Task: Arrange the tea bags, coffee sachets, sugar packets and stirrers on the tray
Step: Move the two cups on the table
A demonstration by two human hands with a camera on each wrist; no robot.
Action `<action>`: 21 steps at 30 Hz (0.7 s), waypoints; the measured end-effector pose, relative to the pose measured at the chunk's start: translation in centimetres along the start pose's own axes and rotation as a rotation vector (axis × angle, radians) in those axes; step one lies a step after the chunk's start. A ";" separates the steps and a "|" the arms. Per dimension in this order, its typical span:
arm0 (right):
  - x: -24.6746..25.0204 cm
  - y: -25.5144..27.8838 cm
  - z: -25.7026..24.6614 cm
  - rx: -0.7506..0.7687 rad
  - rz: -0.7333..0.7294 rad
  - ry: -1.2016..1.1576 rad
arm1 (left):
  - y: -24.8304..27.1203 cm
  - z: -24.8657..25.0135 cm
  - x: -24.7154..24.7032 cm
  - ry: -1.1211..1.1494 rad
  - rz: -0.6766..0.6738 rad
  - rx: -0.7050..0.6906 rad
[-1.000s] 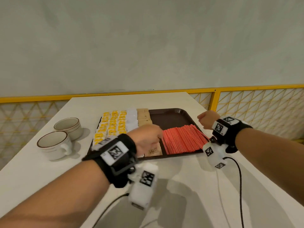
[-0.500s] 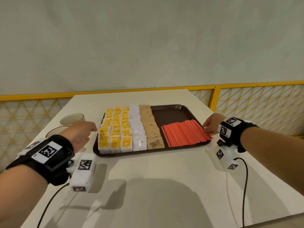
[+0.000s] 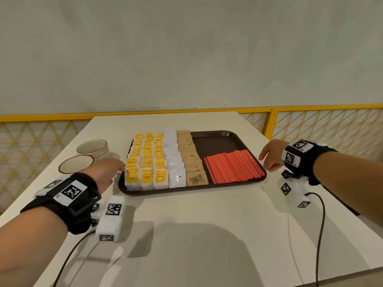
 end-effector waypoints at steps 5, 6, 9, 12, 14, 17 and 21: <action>-1.2 1.3 -0.7 0.116 -0.057 0.145 | -0.4 -0.4 -0.4 0.028 -0.015 0.037; -1.3 1.3 -0.8 0.113 -0.043 0.147 | -0.5 -0.4 -0.4 0.035 -0.022 0.022; -1.3 0.8 -0.5 0.076 -0.043 0.064 | -0.4 -0.5 -0.5 0.051 -0.039 0.013; -0.6 -0.1 0.0 0.031 0.041 -0.018 | -0.9 -0.7 -0.7 0.063 -0.030 0.018; -0.7 -0.4 0.3 0.003 0.072 -0.065 | -0.9 -0.5 -0.8 0.063 -0.028 0.014; -1.4 -0.7 1.0 -0.093 0.067 -0.178 | -0.5 0.1 -1.0 0.039 -0.034 0.037; -1.3 -1.9 1.6 -0.098 0.130 -0.217 | -1.6 0.6 -0.5 -0.063 0.045 0.005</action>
Point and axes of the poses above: each hand's wrist, its own y-axis away from the middle knuckle, its own x-axis out of the back of the hand, z = x × y, the point moved 7 cm from there along -y, towards the middle knuckle, and after that the axes turned 6 degrees about z, right-handed, at the moved point
